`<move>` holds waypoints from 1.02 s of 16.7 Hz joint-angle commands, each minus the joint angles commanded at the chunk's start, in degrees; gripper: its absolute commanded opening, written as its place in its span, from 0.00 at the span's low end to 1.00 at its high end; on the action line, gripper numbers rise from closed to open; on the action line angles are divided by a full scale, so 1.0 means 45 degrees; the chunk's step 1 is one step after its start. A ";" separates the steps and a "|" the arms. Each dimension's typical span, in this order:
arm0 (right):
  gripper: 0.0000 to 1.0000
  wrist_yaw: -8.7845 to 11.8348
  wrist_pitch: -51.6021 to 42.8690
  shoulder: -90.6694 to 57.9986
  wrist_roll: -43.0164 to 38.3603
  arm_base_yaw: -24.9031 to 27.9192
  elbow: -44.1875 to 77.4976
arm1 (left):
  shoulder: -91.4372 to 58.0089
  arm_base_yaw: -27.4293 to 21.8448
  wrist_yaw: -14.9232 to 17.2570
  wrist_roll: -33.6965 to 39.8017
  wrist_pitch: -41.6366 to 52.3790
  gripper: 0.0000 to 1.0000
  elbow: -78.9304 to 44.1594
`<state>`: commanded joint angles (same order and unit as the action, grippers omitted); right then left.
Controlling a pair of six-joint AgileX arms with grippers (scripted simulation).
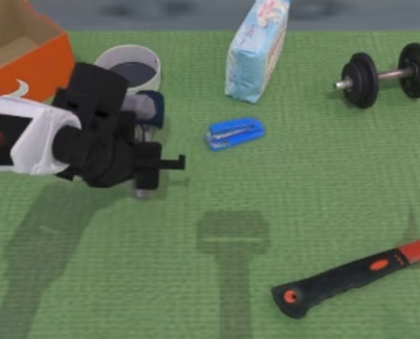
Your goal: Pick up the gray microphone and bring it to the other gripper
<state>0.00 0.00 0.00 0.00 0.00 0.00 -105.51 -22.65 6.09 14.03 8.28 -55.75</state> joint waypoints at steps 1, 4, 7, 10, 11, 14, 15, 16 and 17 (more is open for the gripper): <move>1.00 0.0000 0.0000 0.0000 0.0000 0.0000 0.0000 | 0.0239 0.0034 0.0370 -0.0277 -0.1094 0.00 0.0296; 1.00 0.0000 0.0000 0.0000 0.0000 0.0000 0.0000 | 0.1061 0.0144 0.1543 -0.1152 -0.4671 0.00 0.1271; 1.00 0.0000 0.0000 0.0000 0.0000 0.0000 0.0000 | 0.2004 0.0263 0.2681 -0.2010 -0.8148 0.00 0.2203; 1.00 0.0000 0.0000 0.0000 0.0000 0.0000 0.0000 | 0.2993 0.0383 0.3611 -0.2753 -1.0735 0.00 0.2947; 1.00 0.0000 0.0000 0.0000 0.0000 0.0000 0.0000 | 0.3289 0.0421 0.3852 -0.2953 -1.1339 0.00 0.3136; 1.00 0.0000 0.0000 0.0000 0.0000 0.0000 0.0000 | 0.3857 0.0491 0.4271 -0.3315 -1.2329 0.00 0.3459; 1.00 0.0000 0.0000 0.0000 0.0000 0.0000 0.0000 | 0.3896 0.0495 0.4297 -0.3340 -1.2391 0.00 0.3480; 1.00 0.0000 0.0000 0.0000 0.0000 0.0000 0.0000 | 0.3896 0.0495 0.4297 -0.3340 -1.2391 0.00 0.3480; 1.00 0.0000 0.0000 0.0000 0.0000 0.0000 0.0000 | 0.3896 0.0495 0.4297 -0.3340 -1.2391 0.00 0.3480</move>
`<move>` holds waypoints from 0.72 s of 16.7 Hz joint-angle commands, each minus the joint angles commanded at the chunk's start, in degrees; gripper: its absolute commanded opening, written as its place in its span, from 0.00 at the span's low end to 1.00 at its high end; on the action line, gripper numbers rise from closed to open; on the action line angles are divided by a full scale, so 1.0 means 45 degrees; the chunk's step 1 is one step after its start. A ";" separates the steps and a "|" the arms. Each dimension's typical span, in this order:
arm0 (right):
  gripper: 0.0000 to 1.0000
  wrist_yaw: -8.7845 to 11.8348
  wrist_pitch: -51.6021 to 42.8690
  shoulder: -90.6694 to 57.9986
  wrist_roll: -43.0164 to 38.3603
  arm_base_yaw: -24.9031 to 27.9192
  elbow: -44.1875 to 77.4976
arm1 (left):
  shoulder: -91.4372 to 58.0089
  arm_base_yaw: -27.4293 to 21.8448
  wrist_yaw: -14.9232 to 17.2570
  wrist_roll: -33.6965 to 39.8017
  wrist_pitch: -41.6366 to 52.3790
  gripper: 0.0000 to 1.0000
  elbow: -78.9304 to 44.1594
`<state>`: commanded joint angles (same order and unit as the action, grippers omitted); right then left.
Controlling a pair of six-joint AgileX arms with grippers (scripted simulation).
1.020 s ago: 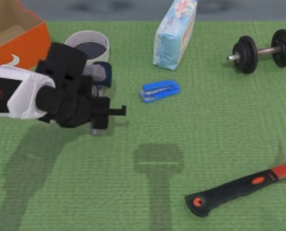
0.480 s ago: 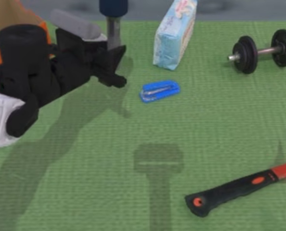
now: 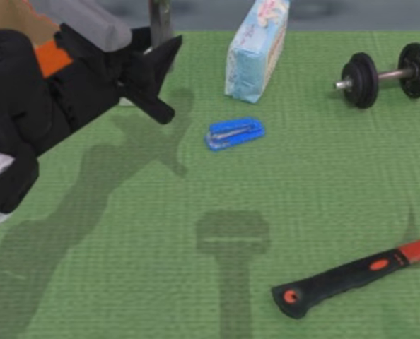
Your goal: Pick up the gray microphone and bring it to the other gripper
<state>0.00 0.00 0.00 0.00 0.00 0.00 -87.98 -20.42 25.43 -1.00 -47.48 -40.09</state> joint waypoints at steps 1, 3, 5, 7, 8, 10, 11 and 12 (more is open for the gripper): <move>1.00 0.0000 0.0000 0.0000 0.0000 0.0000 0.0000 | 0.0000 0.0000 0.0000 0.0000 0.0000 0.00 0.0000; 1.00 0.0000 0.0000 0.0000 0.0000 0.0000 0.0000 | -0.0049 -0.0106 -0.0069 -0.0006 0.0029 0.00 -0.0069; 1.00 0.0000 0.0000 0.0000 0.0000 0.0000 0.0000 | -0.0101 -0.0517 -0.0506 -0.0031 0.0024 0.00 -0.0155; 1.00 0.0000 0.0000 0.0000 0.0000 0.0000 0.0000 | -0.0176 -0.1217 -0.1281 -0.0052 0.0014 0.00 -0.0303; 1.00 0.0000 0.0000 0.0000 0.0000 0.0000 0.0000 | -0.0213 -0.1638 -0.1734 -0.0051 0.0017 0.00 -0.0384; 1.00 0.0000 0.0000 0.0000 0.0000 0.0000 0.0000 | -0.0266 -0.2501 -0.2651 -0.0026 0.0028 0.00 -0.0545; 1.00 0.0000 0.0000 0.0000 0.0000 0.0000 0.0000 | -0.0278 -0.2895 -0.3079 -0.0012 0.0033 0.00 -0.0618; 1.00 0.0000 0.0000 0.0000 0.0000 0.0000 0.0000 | -0.0283 -0.3221 -0.3426 -0.0001 0.0036 0.00 -0.0679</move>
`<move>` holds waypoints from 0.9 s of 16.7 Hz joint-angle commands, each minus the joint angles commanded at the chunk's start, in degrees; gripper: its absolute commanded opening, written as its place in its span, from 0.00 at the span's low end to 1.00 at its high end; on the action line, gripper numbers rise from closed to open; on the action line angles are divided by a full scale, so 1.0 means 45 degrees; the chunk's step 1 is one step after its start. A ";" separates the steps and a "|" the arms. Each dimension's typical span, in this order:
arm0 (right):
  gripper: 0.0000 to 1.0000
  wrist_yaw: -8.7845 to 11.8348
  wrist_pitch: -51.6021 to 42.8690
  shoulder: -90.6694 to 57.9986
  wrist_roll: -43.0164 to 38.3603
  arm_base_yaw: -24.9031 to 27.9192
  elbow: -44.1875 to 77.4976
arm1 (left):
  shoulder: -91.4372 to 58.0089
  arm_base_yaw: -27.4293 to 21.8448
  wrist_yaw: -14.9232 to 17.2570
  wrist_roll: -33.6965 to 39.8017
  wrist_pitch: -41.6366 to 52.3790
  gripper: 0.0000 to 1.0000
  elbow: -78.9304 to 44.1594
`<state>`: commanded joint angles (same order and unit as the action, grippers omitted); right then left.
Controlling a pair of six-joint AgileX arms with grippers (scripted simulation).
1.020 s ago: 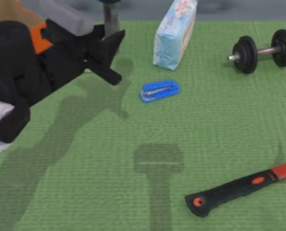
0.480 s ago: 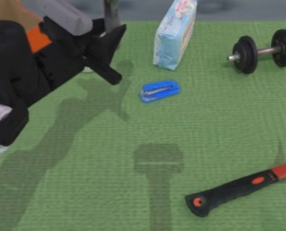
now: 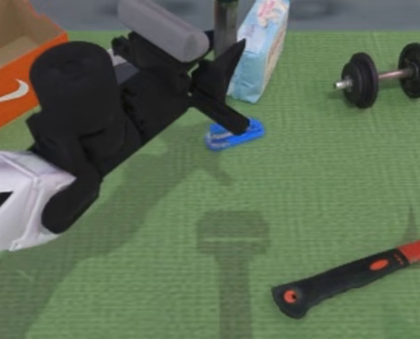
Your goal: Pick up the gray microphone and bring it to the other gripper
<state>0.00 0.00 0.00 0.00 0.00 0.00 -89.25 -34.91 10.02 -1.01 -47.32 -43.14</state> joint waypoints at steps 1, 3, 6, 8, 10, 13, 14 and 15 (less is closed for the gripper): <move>1.00 0.0000 0.0000 0.0000 0.0000 0.0000 0.0000 | 0.0000 -0.0222 -0.0225 0.0006 0.0000 0.00 -0.0046; 1.00 0.0000 0.0000 0.0000 0.0000 0.0000 0.0000 | 0.0001 -0.0313 -0.0316 0.0008 -0.0001 0.00 -0.0067; 1.00 0.0000 0.0000 0.0000 0.0000 0.0000 0.0000 | 0.0035 -0.0272 -0.0286 -0.0001 -0.0001 0.00 -0.0028; 1.00 0.0000 0.0000 0.0000 0.0000 0.0000 0.0000 | 0.0007 -0.0304 -0.0309 0.0006 -0.0001 0.00 -0.0057; 1.00 0.0000 0.0000 0.0000 0.0000 0.0000 0.0000 | 0.0001 -0.0313 -0.0316 0.0008 -0.0001 0.00 -0.0067; 1.00 0.0044 0.0096 -0.0166 0.0005 0.0119 0.0107 | 0.0001 -0.0313 -0.0316 0.0008 -0.0001 0.00 -0.0067; 1.00 0.0111 0.0248 -0.0442 0.0012 0.0304 0.0276 | 0.0001 -0.0313 -0.0316 0.0008 -0.0001 0.00 -0.0067; 1.00 0.0201 0.0465 -0.0850 0.0017 0.0560 0.0518 | 0.0001 -0.0313 -0.0316 0.0008 -0.0001 0.00 -0.0067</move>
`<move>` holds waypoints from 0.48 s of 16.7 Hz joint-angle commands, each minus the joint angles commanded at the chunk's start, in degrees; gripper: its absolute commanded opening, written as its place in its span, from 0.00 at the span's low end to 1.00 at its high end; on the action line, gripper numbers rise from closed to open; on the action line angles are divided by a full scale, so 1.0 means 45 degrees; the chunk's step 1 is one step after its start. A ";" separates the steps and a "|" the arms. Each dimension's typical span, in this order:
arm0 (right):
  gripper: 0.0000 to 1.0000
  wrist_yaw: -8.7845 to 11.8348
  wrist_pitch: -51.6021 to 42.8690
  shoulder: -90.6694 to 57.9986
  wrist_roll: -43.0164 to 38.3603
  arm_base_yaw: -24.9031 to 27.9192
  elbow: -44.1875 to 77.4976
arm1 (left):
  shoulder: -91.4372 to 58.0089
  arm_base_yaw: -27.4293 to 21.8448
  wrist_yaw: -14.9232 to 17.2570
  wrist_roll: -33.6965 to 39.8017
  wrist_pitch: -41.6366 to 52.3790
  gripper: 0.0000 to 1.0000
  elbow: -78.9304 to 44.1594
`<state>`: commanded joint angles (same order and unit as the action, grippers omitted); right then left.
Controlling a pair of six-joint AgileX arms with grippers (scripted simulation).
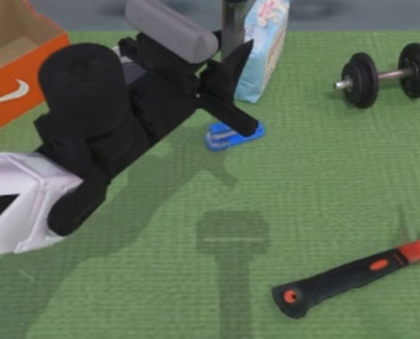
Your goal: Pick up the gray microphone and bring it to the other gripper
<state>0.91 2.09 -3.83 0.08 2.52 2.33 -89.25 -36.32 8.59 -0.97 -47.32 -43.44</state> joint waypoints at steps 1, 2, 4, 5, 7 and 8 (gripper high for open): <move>1.00 0.0109 0.0285 -0.0557 0.0001 0.0323 0.0317 | 0.0000 0.0000 0.0000 0.0000 0.0000 0.00 0.0000; 1.00 0.0232 0.0625 -0.1243 -0.0005 0.0695 0.0693 | 0.0000 0.0000 0.0000 0.0000 0.0000 0.00 0.0000; 1.00 0.0510 0.1453 -0.2976 -0.0044 0.1548 0.1606 | 0.0000 0.0000 0.0000 0.0000 0.0000 0.00 0.0000; 1.00 0.0661 0.1937 -0.3983 -0.0079 0.2018 0.2137 | 0.0000 0.0000 0.0000 0.0000 0.0000 0.00 0.0000; 1.00 0.0979 0.2988 -0.6124 -0.0163 0.2994 0.3285 | 0.0000 0.0000 0.0000 0.0000 0.0000 0.00 0.0000; 1.00 0.1141 0.3533 -0.7217 -0.0208 0.3485 0.3877 | 0.0000 0.0000 0.0000 0.0000 0.0000 0.00 0.0000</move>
<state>6.04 17.99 -36.30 -0.86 18.20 19.78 -89.25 -36.32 8.59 -0.97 -47.32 -43.44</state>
